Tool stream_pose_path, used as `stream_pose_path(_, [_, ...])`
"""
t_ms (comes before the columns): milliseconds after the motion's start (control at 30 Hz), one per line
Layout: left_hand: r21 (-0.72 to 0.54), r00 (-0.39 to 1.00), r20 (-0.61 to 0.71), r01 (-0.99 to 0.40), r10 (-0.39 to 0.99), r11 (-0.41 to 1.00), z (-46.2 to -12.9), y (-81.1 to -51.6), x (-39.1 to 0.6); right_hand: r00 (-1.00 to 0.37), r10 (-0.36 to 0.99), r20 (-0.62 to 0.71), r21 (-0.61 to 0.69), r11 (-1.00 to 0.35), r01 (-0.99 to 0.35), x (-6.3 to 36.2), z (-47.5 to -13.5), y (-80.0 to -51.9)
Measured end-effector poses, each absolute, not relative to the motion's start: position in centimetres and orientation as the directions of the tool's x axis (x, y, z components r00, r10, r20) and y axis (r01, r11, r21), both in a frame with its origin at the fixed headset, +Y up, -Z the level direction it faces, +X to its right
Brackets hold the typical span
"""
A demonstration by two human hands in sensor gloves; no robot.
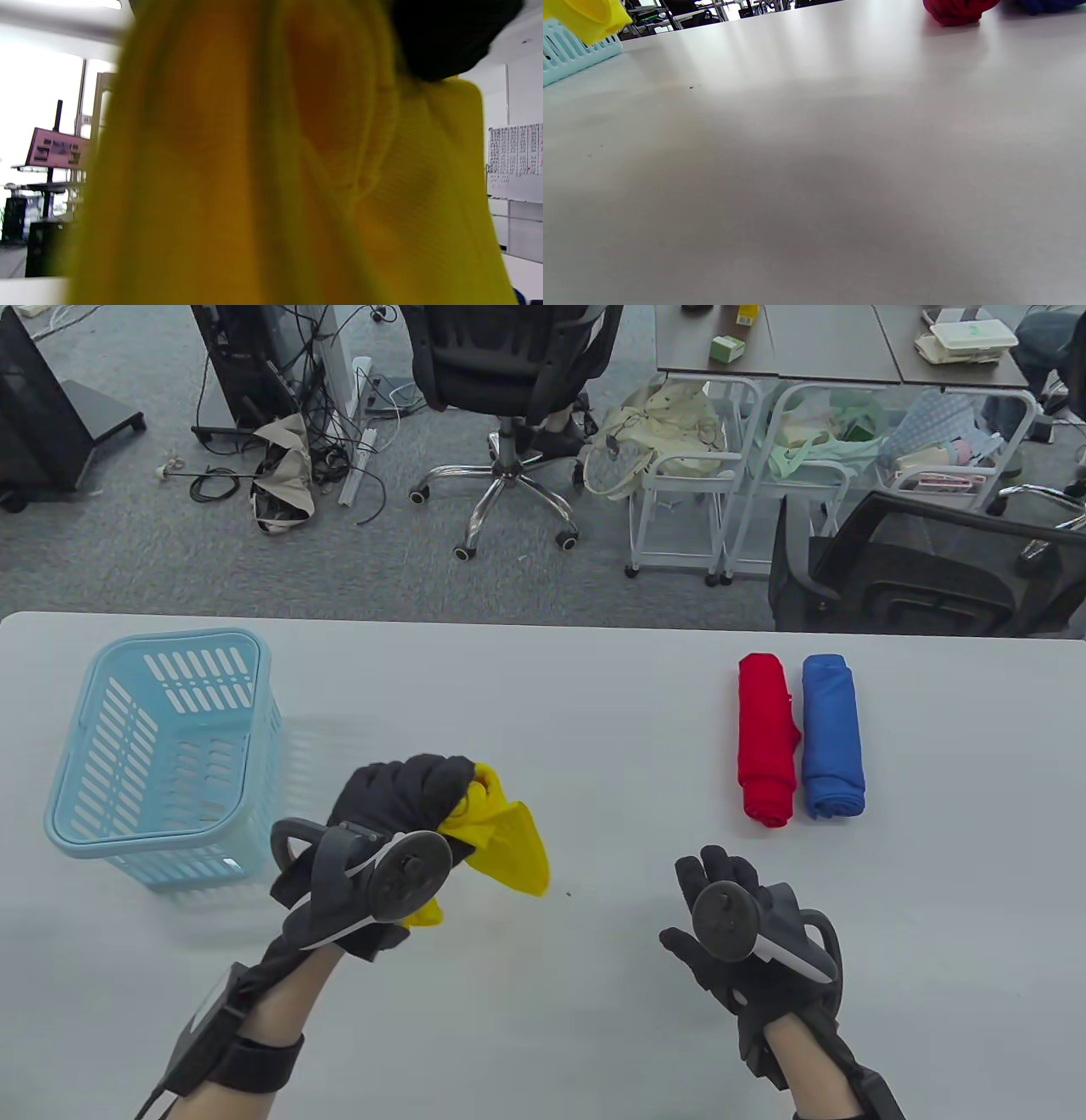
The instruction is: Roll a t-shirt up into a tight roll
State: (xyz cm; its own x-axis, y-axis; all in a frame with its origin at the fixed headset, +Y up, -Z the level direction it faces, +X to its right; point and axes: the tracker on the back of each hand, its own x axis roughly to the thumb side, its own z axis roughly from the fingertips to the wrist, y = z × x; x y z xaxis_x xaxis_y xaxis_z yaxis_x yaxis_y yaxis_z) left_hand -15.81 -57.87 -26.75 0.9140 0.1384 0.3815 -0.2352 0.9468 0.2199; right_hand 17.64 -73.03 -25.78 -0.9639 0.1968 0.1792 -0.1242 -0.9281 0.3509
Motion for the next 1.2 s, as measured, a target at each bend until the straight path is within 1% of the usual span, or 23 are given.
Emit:
stream_pose_path(33, [0.155,0.905,0.375,-0.275,0.201,0.949,-27.2,-59.1,-15.8,-0.964,0.197,0.177,0.35,-0.928,-0.126,17.7,-25.8,-73.0])
stream_pose_path(67, [0.034,0.899,0.342,-0.304,0.275,0.952,-28.1,-61.4,-16.0,-0.965,0.197,0.175,0.348,-0.929,-0.127,17.7,-25.8,-73.0])
stream_pose_path(100, [-0.071,0.905,0.291,-0.301,0.309,0.951,-28.8,-63.6,-16.2,-0.965,0.196,0.174,0.347,-0.929,-0.126,17.8,-25.8,-73.0])
stream_pose_path(133, [-0.144,0.921,0.247,-0.273,0.302,0.951,-29.4,-65.1,-16.4,-0.965,0.195,0.173,0.346,-0.93,-0.126,17.8,-25.8,-73.0])
stream_pose_path(167, [-0.263,0.953,0.19,-0.182,0.236,0.947,-30.0,-67.4,-16.8,-0.966,0.193,0.174,0.346,-0.93,-0.123,17.7,-25.8,-73.0])
stream_pose_path(200, [-0.319,0.967,0.183,-0.114,0.179,0.941,-30.1,-68.7,-17.1,-0.966,0.191,0.175,0.347,-0.93,-0.121,17.7,-25.8,-73.0])
stream_pose_path(233, [-0.333,0.974,0.187,-0.057,0.125,0.941,-29.8,-70.0,-17.4,-0.966,0.188,0.177,0.348,-0.93,-0.118,17.6,-25.8,-73.0])
stream_pose_path(267, [-0.332,0.977,0.186,-0.037,0.104,0.943,-29.5,-70.8,-17.5,-0.966,0.186,0.18,0.35,-0.93,-0.114,17.5,-25.8,-73.1])
stream_pose_path(367, [-0.391,0.967,0.25,0.05,0.054,0.919,-27.8,-73.7,-17.1,-0.96,0.184,0.209,0.377,-0.922,-0.095,16.7,-25.8,-73.7])
stream_pose_path(433, [-0.397,0.956,0.293,0.095,0.028,0.913,-26.7,-75.6,-16.5,-0.945,0.203,0.255,0.408,-0.909,-0.085,15.3,-25.6,-74.2])
stream_pose_path(500, [-0.389,0.95,0.311,0.159,-0.033,0.907,-26.1,-76.9,-15.8,-0.926,0.224,0.305,0.417,-0.905,-0.082,13.6,-25.2,-74.3])
stream_pose_path(533, [-0.4,0.938,0.34,0.207,-0.065,0.893,-25.8,-77.3,-15.3,-0.913,0.227,0.339,0.409,-0.91,-0.074,11.9,-25.0,-74.2])
stream_pose_path(600, [-0.347,0.917,0.373,0.283,-0.145,0.894,-25.6,-77.0,-14.5,-0.913,0.186,0.364,0.375,-0.926,-0.039,9.1,-24.8,-73.9])
stream_pose_path(667, [-0.344,0.917,0.368,0.287,-0.153,0.894,-25.6,-76.9,-14.2,-0.919,0.11,0.378,0.338,-0.941,0.027,6.6,-25.0,-73.9])
stream_pose_path(733, [-0.343,0.911,0.37,0.314,-0.18,0.885,-25.6,-77.5,-14.1,-0.928,0.049,0.368,0.317,-0.945,0.076,4.9,-25.1,-74.6])
stream_pose_path(767, [-0.342,0.907,0.371,0.334,-0.2,0.878,-25.6,-77.8,-14.3,-0.934,0.012,0.356,0.279,-0.956,0.094,4.5,-25.0,-74.8])
stream_pose_path(800, [-0.351,0.911,0.365,0.327,-0.194,0.877,-25.8,-77.9,-14.5,-0.935,0.006,0.356,0.241,-0.967,0.086,4.4,-24.9,-74.8])
stream_pose_path(867, [-0.377,0.927,0.344,0.284,-0.151,0.881,-26.1,-77.9,-14.8,-0.934,0.007,0.358,0.231,-0.97,0.082,4.8,-24.9,-74.4])
stream_pose_path(933, [-0.385,0.932,0.334,0.27,-0.14,0.883,-26.5,-77.8,-15.1,-0.943,0.039,0.329,0.226,-0.973,0.039,5.7,-25.2,-74.1])
stream_pose_path(1000, [-0.406,0.936,0.333,0.249,-0.111,0.879,-26.7,-77.6,-15.4,-0.955,0.029,0.295,0.213,-0.976,0.036,6.7,-25.5,-73.9])
stream_pose_path(1033, [-0.414,0.943,0.316,0.232,-0.1,0.88,-26.9,-77.4,-15.6,-0.964,0.023,0.265,0.207,-0.978,0.034,7.5,-25.8,-73.6])
stream_pose_path(1133, [-0.396,0.952,0.272,0.243,-0.14,0.886,-27.5,-77.0,-16.7,-0.989,0.043,0.14,0.19,-0.982,-0.016,11.5,-26.6,-72.7])
stream_pose_path(1200, [-0.374,0.96,0.213,0.253,-0.183,0.892,-28.0,-76.6,-18.0,-0.998,0.063,0.017,0.215,-0.975,-0.058,15.2,-27.2,-72.0])
